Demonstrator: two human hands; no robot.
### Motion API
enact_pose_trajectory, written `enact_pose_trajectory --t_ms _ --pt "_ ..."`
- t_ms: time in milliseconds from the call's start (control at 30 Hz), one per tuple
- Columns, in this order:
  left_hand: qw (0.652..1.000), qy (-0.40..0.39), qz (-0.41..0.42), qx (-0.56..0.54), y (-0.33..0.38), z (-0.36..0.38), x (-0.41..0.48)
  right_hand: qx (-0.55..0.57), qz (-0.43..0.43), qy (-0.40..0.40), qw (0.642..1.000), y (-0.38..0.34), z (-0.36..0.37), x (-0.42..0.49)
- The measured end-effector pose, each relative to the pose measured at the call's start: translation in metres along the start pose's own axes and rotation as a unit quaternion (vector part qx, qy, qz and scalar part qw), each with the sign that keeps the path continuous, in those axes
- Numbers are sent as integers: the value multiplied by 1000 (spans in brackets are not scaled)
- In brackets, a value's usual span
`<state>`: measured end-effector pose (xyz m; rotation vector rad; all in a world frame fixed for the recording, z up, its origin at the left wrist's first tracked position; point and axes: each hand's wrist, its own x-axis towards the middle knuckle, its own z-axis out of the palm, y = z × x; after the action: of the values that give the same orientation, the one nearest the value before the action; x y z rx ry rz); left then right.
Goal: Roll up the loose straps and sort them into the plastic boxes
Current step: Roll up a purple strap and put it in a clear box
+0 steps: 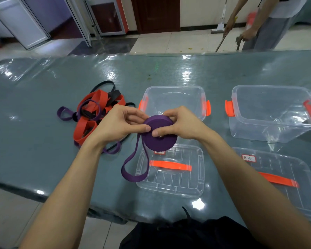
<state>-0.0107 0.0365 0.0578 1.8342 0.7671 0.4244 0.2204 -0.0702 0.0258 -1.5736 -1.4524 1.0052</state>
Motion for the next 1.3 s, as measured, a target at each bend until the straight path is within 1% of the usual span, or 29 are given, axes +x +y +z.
enact_pose_trajectory --t_ms 67,100,167,300,400,467,533,667,833,1033,1300 --pt "1000 22 -8 -10 -4 -5 -1 125 14 1 992 6 -5 -4" --pt "999 34 -14 -17 -6 -7 -1 167 12 9 986 10 -6 -5" --pt "999 37 -21 -27 -9 -9 -2 202 9 29 979 14 -5 -8" --pt "998 39 -19 -38 -10 -7 0 203 5 57 977 19 2 -7" --pt "998 49 -20 -41 -11 -10 2 201 -5 24 979 20 -2 -6" --pt "998 48 -22 -40 -12 -13 4 173 5 2 985 21 -5 -5" --pt "998 45 -21 -43 -13 -15 4 161 9 -3 987 24 -4 -3" --pt "997 44 -19 -57 -14 -19 6 179 2 8 984 26 -1 -1" --pt "997 44 -25 -64 -16 -21 6 194 12 -21 981 27 0 -1" --pt "997 48 -15 -58 -14 -16 9 242 19 -9 970 25 11 4" --pt "991 49 4 -121 -8 -10 12 295 1 74 953 26 12 5"
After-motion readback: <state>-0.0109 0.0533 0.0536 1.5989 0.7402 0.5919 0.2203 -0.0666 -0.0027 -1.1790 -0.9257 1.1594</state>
